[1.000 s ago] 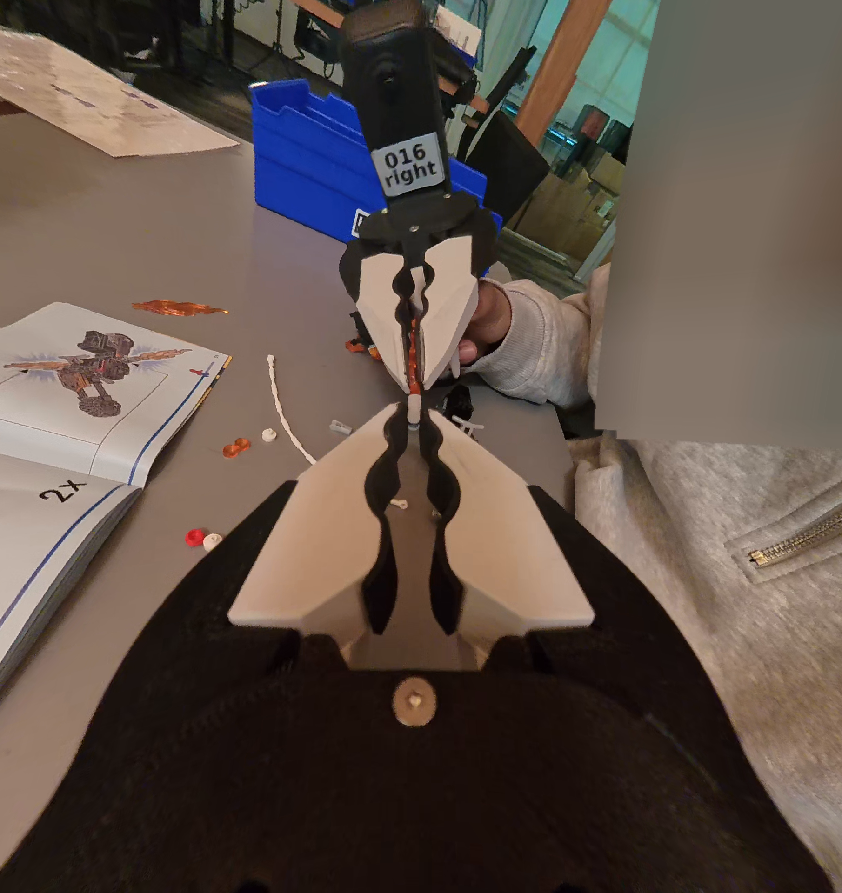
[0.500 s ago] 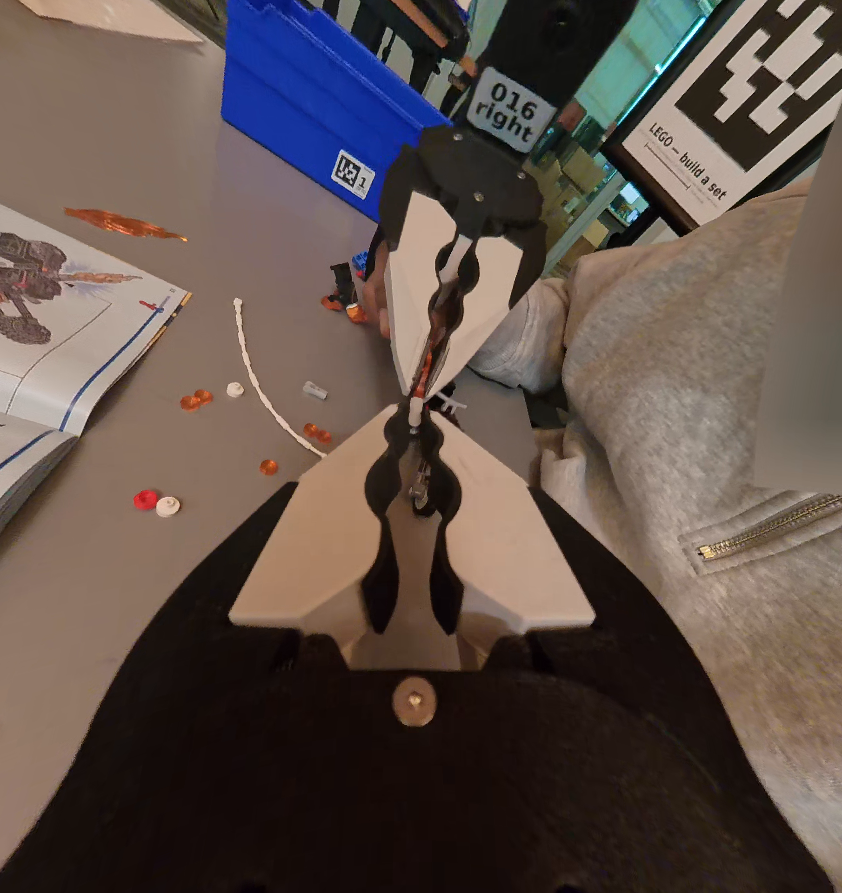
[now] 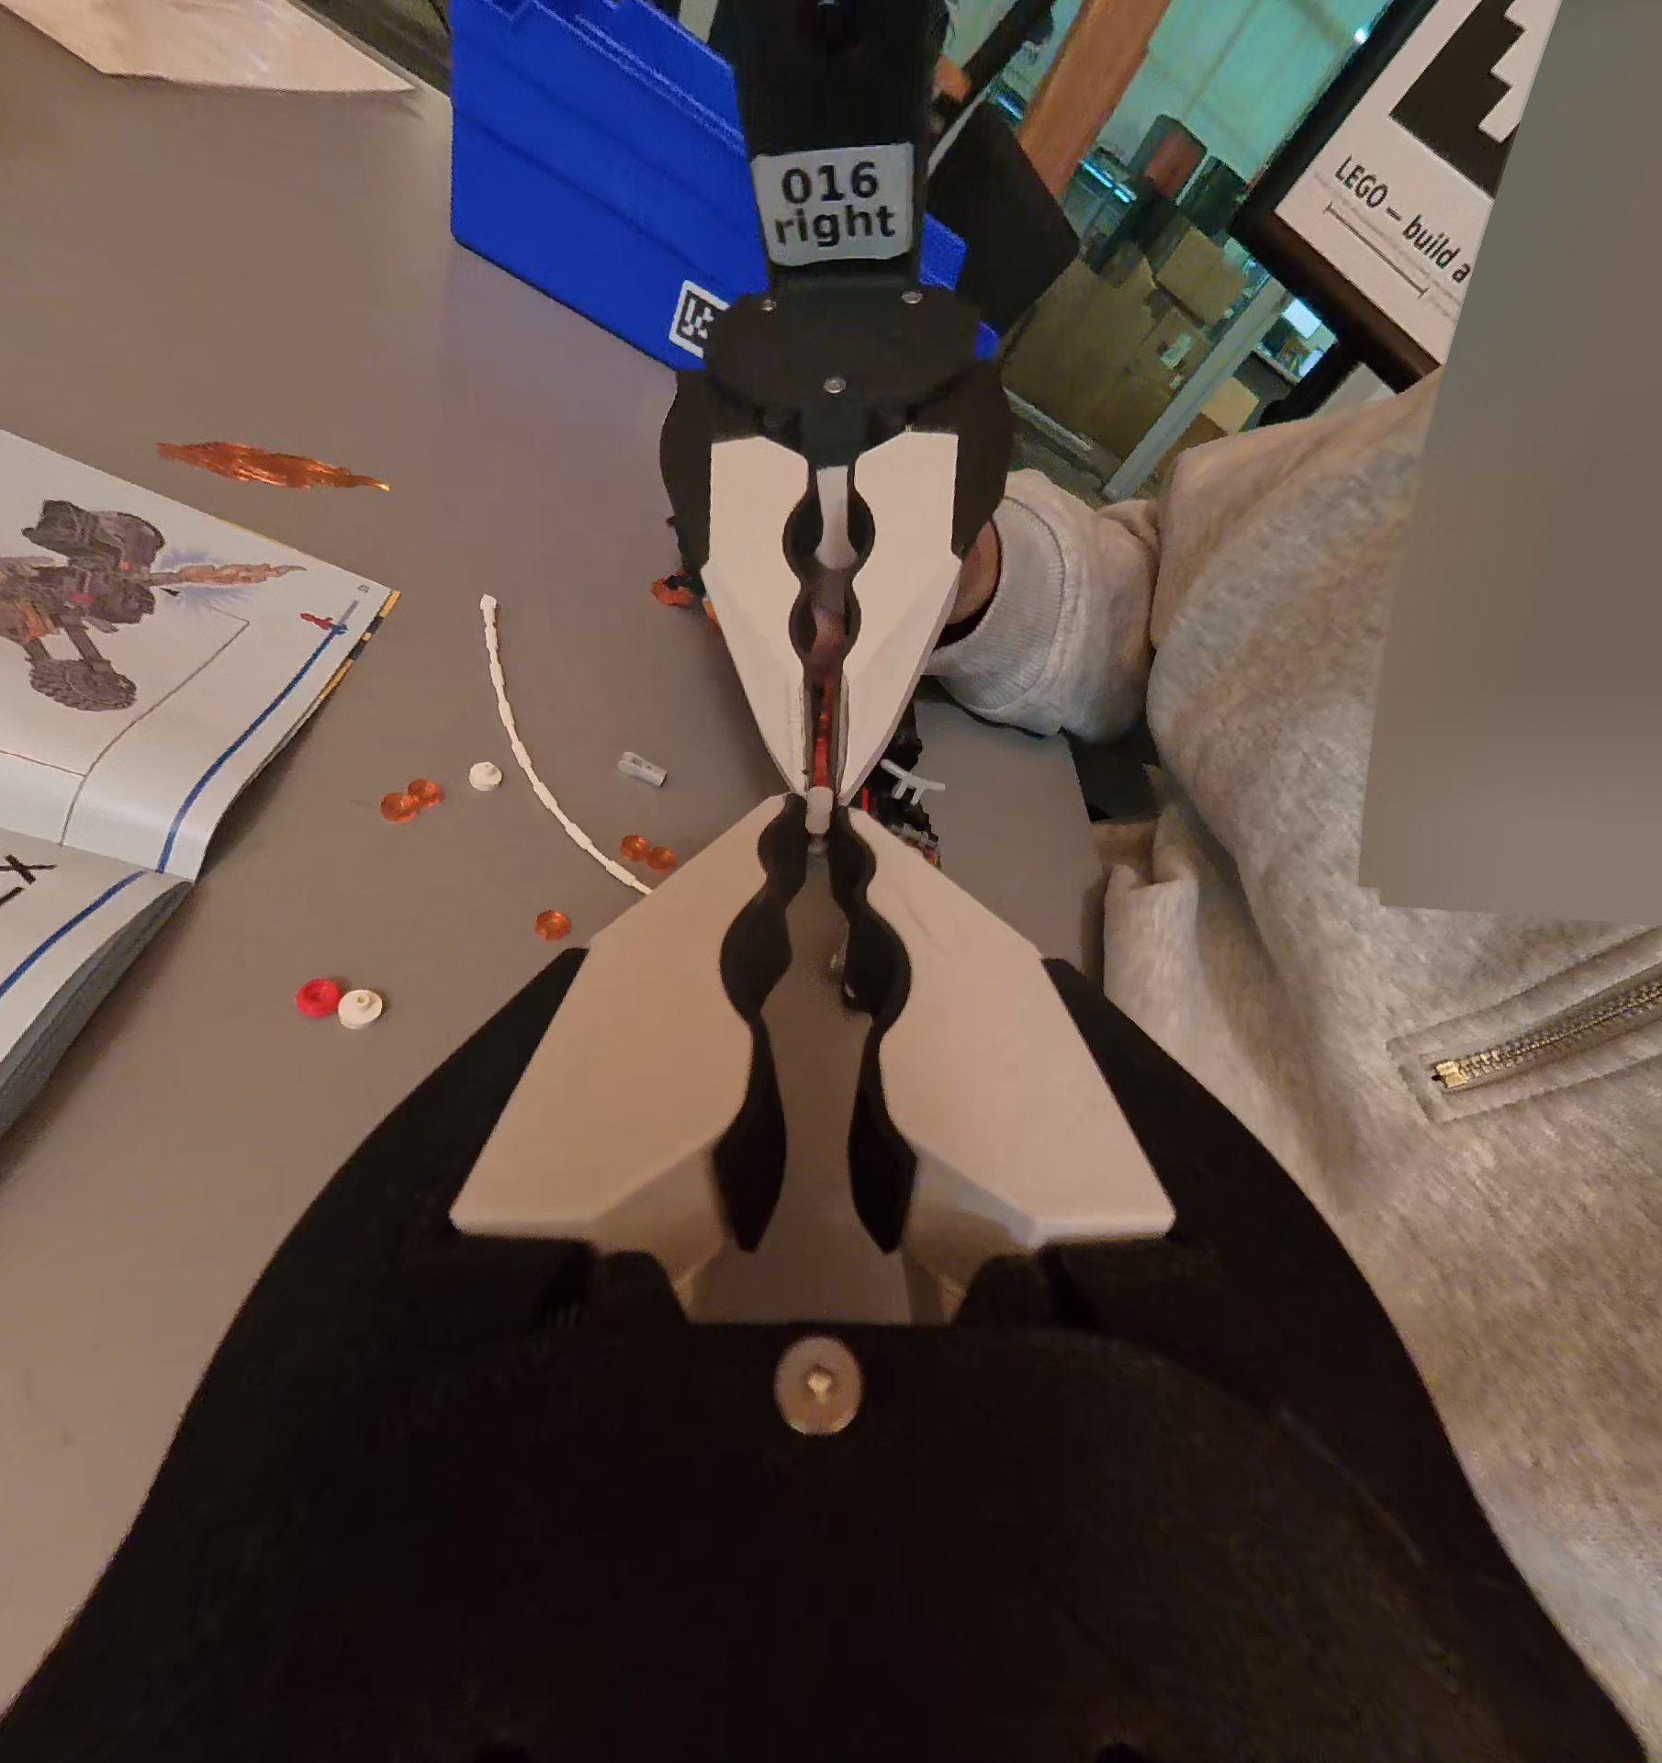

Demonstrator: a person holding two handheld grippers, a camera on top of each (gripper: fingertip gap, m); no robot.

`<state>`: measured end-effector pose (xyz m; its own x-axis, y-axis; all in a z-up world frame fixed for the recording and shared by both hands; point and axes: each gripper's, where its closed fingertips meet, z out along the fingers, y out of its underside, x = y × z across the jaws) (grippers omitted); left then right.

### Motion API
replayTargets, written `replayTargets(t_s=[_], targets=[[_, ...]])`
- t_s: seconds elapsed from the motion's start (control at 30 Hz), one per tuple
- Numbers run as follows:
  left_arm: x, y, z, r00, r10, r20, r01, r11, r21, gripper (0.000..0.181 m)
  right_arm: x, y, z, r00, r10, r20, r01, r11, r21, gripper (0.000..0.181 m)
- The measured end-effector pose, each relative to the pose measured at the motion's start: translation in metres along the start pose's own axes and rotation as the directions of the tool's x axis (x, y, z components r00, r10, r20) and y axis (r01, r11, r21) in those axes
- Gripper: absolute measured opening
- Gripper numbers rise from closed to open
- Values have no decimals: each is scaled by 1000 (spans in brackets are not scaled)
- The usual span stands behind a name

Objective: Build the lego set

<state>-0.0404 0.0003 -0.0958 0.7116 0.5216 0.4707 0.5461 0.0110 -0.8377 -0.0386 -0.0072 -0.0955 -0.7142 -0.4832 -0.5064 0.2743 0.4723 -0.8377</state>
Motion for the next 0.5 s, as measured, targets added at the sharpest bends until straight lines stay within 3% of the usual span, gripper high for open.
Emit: replayTargets(t_s=[0.2, 0.3, 0.5], targets=[[-1, -10, -4, 1000, -23, -9, 23, 998, 65, 3, 1, -13, -3, 999, 42, 29, -45, 993, 110, 1], [-1, -18, -9, 995, -82, -56, 89, 988, 129, 3, 2, -22, -6, 1000, 15, 10, -17, 986, 166, 17], [-1, -27, -15, 971, -191, -144, 217, 956, 199, 2, 2, -31, -15, 996, -66, -54, 76, 972, 220, 23]])
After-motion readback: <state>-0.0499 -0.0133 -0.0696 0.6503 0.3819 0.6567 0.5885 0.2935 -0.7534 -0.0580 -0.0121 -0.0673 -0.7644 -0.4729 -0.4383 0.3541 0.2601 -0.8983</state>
